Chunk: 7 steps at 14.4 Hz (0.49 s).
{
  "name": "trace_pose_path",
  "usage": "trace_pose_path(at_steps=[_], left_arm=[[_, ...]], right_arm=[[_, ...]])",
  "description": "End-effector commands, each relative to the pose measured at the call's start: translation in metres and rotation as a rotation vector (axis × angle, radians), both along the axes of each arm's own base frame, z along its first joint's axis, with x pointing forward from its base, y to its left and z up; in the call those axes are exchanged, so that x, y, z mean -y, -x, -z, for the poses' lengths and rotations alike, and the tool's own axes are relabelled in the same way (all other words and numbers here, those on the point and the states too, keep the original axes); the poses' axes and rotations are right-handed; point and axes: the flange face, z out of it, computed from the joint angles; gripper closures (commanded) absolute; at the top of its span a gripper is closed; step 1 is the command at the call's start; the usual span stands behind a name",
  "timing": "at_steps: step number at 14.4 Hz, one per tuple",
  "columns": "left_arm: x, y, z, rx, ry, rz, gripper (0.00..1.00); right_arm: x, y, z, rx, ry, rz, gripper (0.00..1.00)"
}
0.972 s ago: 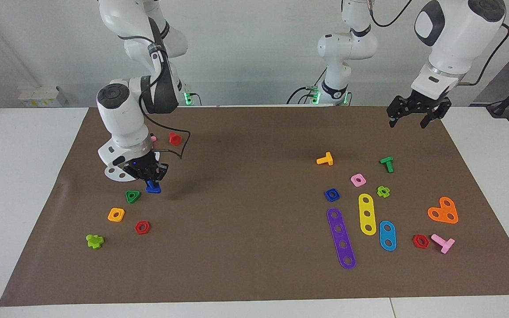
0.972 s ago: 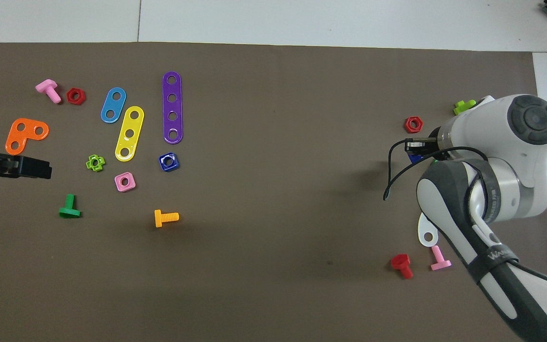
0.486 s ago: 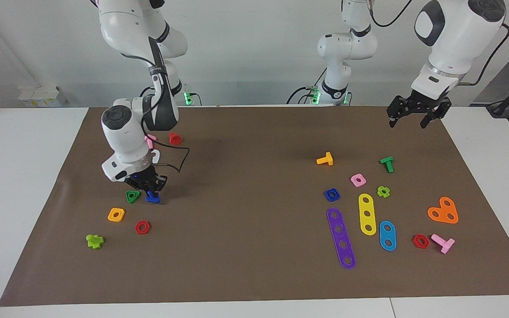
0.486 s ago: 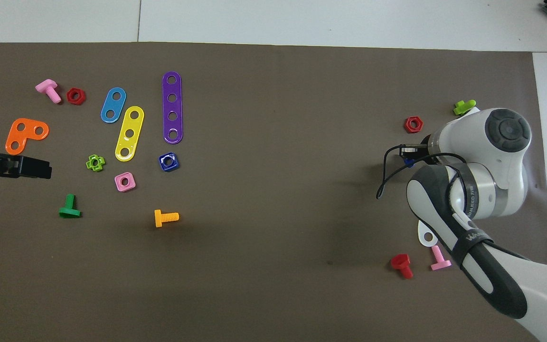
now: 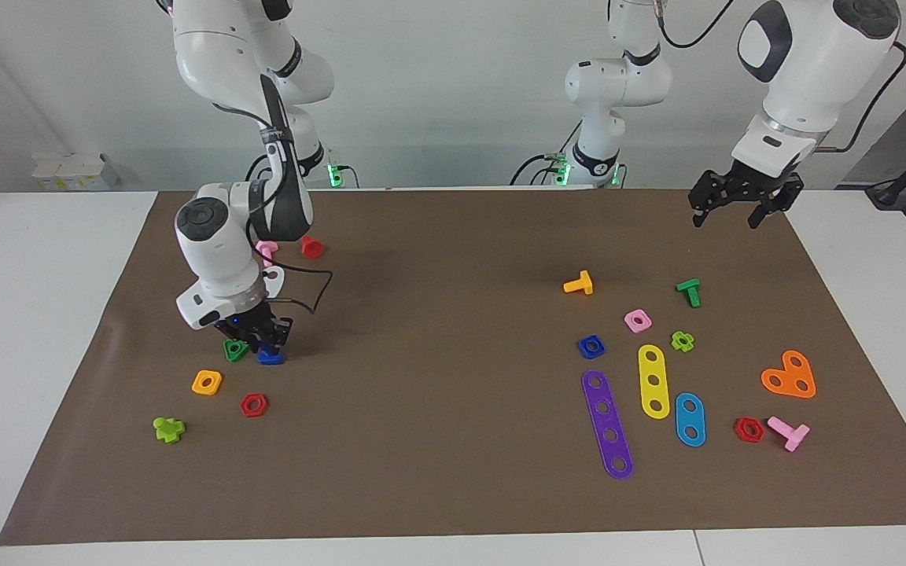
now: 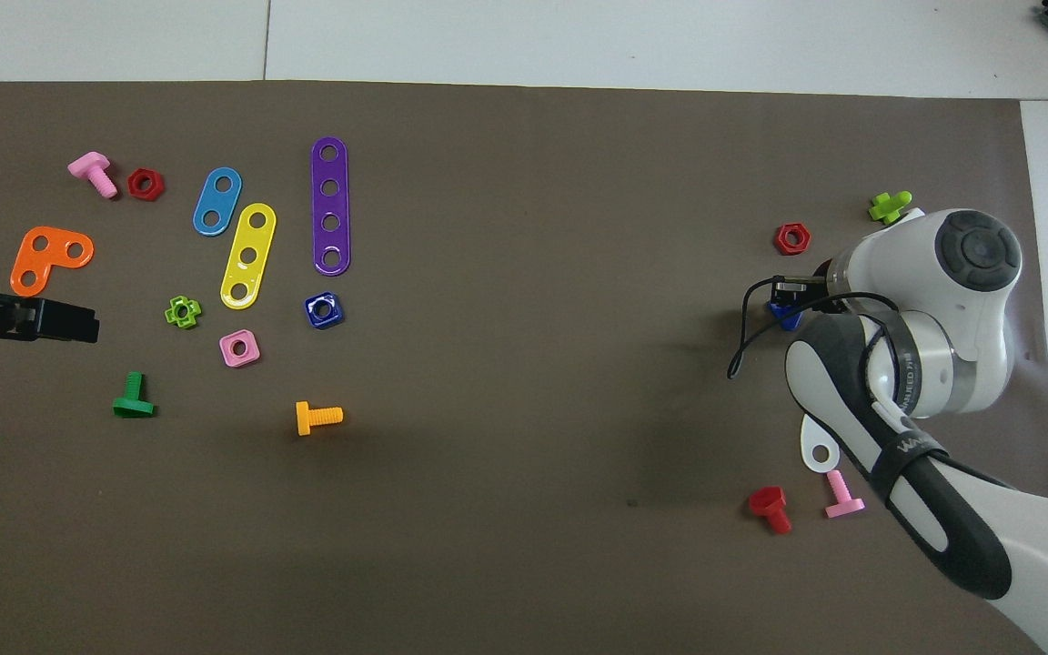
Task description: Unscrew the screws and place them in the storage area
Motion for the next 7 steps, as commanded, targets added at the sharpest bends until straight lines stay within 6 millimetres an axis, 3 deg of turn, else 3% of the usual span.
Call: trace_pose_path(at_steps=[1, 7], left_arm=[[-0.003, 0.005, -0.004, 0.015, -0.020, 0.008, 0.00], [-0.003, 0.005, -0.004, 0.015, -0.020, 0.008, 0.00]], right_arm=[[-0.001, -0.004, -0.034, 0.044, -0.021, 0.033, 0.00], [0.021, -0.008, -0.175, 0.093, -0.028, 0.070, 0.00]])
